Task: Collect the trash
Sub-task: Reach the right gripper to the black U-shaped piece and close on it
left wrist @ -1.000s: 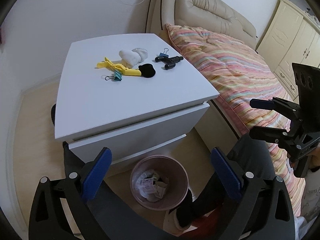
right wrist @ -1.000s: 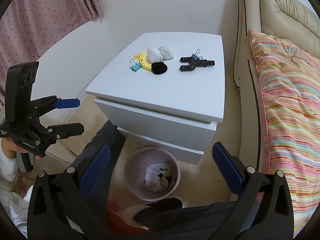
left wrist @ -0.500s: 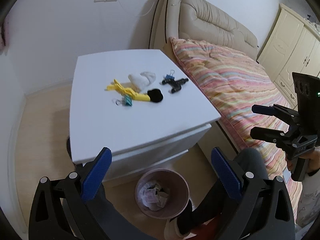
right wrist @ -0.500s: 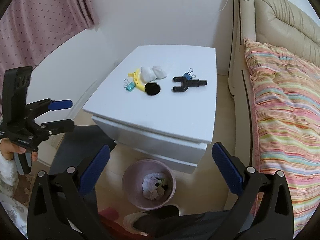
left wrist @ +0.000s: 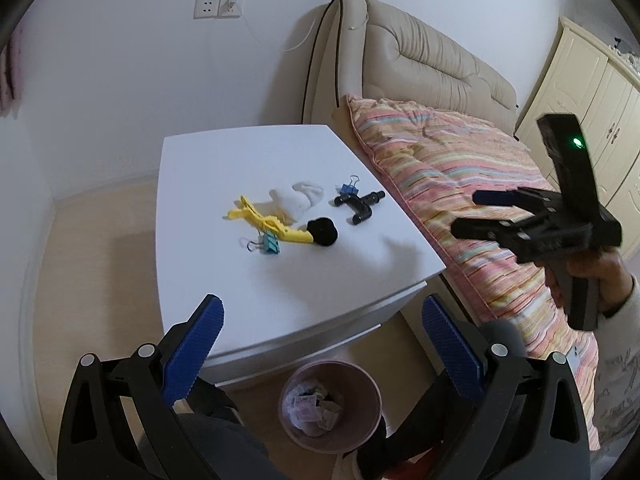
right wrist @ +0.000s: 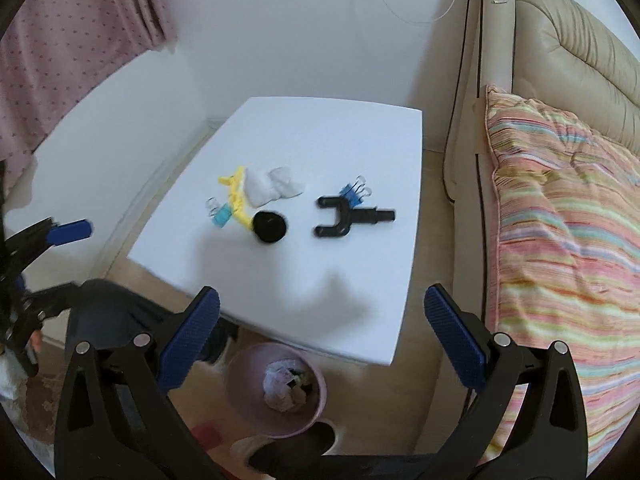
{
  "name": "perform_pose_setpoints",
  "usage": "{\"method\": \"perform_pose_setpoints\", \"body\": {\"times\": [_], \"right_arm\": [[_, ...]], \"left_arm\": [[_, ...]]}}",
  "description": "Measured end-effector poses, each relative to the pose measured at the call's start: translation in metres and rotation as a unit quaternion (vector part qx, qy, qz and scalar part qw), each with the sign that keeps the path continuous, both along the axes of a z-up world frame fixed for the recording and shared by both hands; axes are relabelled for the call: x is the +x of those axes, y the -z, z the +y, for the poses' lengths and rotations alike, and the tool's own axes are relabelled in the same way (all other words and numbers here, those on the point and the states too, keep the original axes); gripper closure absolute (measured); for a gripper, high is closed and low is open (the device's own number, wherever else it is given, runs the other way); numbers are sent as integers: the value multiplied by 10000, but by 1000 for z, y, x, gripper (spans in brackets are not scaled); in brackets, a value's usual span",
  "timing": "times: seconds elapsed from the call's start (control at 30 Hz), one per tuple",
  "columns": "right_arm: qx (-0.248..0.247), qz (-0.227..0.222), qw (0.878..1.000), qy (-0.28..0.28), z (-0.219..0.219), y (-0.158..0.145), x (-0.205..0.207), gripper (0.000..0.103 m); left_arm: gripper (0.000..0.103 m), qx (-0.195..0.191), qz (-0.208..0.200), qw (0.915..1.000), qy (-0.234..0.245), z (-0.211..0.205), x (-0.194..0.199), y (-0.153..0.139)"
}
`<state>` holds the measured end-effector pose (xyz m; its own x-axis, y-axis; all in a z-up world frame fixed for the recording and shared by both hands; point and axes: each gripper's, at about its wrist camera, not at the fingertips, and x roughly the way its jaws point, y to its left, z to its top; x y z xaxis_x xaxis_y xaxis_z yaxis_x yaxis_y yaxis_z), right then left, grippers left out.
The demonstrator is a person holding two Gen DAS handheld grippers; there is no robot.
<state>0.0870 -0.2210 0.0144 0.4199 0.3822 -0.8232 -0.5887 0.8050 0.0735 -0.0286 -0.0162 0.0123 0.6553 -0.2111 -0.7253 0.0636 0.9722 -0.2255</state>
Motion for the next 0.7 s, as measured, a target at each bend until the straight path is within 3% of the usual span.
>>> {"method": "perform_pose_setpoints", "body": {"times": [0.4,0.7], "right_arm": [[-546,410,9977,-32,38,11,80,3],[-913,946,9913,72,52,44,129,3]], "left_arm": [[8,26,-48,10000,-34,13,15,-3],[8,89,-13,9999,-71,17,21,-3]]}}
